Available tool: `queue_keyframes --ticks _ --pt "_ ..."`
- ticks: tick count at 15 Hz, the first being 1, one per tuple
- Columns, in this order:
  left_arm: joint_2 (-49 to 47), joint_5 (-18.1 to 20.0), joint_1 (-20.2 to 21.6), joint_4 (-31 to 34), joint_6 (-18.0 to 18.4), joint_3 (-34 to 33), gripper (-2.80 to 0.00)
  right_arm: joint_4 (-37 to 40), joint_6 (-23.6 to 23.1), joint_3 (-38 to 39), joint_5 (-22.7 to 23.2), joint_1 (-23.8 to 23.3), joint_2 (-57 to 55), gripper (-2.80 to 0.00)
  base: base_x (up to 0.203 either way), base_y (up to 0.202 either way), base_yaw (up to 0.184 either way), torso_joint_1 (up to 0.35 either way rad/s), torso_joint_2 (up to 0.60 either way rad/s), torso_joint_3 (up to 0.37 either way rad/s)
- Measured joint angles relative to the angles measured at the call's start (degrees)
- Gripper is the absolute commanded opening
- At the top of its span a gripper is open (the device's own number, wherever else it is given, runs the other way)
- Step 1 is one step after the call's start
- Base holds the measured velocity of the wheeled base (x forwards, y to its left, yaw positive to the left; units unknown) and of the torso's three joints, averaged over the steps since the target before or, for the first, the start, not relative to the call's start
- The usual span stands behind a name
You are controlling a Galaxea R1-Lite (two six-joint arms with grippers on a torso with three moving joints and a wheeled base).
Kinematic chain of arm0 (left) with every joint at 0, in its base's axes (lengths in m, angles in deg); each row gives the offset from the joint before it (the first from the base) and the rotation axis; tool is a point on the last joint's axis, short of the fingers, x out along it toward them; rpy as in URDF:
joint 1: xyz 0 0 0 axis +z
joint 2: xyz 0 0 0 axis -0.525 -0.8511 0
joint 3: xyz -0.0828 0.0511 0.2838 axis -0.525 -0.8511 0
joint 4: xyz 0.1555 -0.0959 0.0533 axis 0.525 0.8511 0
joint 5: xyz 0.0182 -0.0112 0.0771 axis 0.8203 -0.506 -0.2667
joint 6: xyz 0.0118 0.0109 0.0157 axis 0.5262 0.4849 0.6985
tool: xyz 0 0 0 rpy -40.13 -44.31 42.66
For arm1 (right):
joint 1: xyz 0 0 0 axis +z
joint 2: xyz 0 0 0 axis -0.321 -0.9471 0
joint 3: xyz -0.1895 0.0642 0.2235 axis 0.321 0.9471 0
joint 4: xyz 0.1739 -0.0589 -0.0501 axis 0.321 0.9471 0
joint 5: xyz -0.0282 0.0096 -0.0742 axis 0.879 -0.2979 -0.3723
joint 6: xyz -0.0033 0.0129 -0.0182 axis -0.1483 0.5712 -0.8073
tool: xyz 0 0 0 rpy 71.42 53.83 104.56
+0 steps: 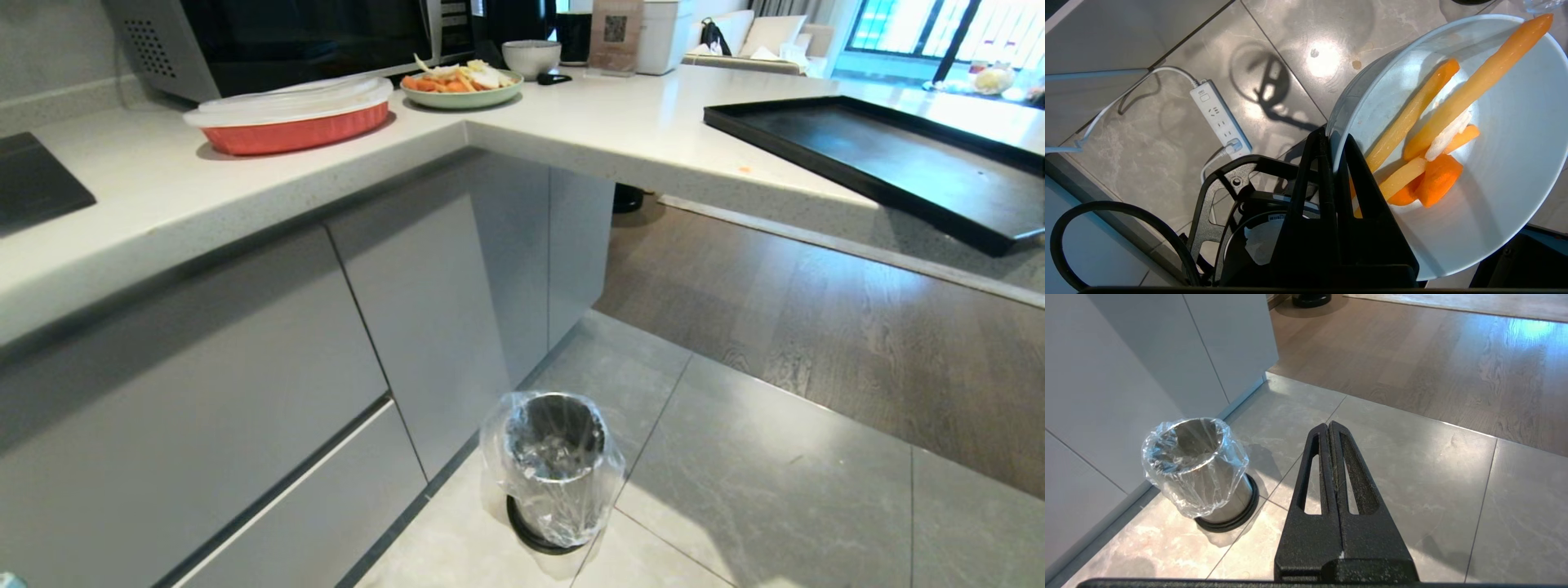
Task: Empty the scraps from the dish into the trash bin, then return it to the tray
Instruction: Move the bowl over the trash can
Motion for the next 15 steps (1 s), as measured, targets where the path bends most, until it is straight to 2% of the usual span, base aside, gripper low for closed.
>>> queue_keyframes --ticks 5,12,15 --pt "0.0 0.2 -0.3 0.0 0.0 0.0 -2.8 0.0 0.0 0.0 0.0 0.0 0.0 -2.8 0.0 0.0 0.0 0.0 0.0 0.0" --pt "0.7 0.2 -2.8 -0.5 0.2 -0.4 -2.8 0.0 0.0 0.0 0.0 0.0 0.0 -2.8 0.0 0.0 0.0 0.0 0.0 0.0" --pt "2.0 2.0 -3.3 -0.7 0.3 -0.5 -2.8 0.0 0.0 0.0 0.0 0.0 0.0 -2.8 0.0 0.0 0.0 0.0 0.0 0.0"
